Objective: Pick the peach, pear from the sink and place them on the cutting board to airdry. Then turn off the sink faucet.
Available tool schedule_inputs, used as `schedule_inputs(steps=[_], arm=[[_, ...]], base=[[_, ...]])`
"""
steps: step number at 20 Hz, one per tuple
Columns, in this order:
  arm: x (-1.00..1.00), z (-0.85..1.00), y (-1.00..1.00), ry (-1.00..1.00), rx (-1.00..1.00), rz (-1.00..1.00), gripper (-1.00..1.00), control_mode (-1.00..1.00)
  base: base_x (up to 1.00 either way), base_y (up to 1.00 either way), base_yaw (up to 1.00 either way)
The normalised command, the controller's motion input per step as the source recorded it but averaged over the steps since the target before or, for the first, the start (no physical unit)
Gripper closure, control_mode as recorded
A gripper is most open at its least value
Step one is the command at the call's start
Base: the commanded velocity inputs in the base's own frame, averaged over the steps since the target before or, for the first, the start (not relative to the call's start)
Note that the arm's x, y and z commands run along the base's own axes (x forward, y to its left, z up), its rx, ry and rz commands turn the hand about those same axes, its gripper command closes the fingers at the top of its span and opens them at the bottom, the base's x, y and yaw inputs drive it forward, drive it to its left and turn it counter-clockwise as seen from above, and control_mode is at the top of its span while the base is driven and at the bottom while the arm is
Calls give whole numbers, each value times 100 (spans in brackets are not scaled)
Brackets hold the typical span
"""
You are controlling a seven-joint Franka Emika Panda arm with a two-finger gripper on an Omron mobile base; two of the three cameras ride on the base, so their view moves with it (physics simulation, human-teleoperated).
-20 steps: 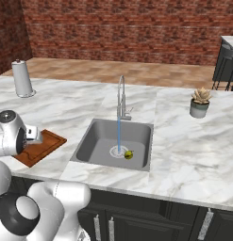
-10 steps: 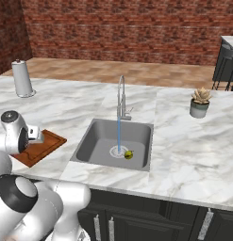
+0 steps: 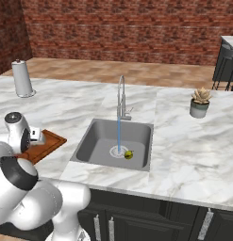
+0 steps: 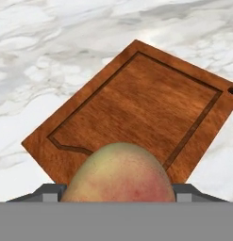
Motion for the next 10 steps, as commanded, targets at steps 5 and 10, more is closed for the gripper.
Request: schedule_inputs(steps=[5,10], arm=[[12,-18,7,2,0,0,100,-100],[10,-17,7,2,0,0,100,-100]], base=[[0,0,0],[0,0,0]])
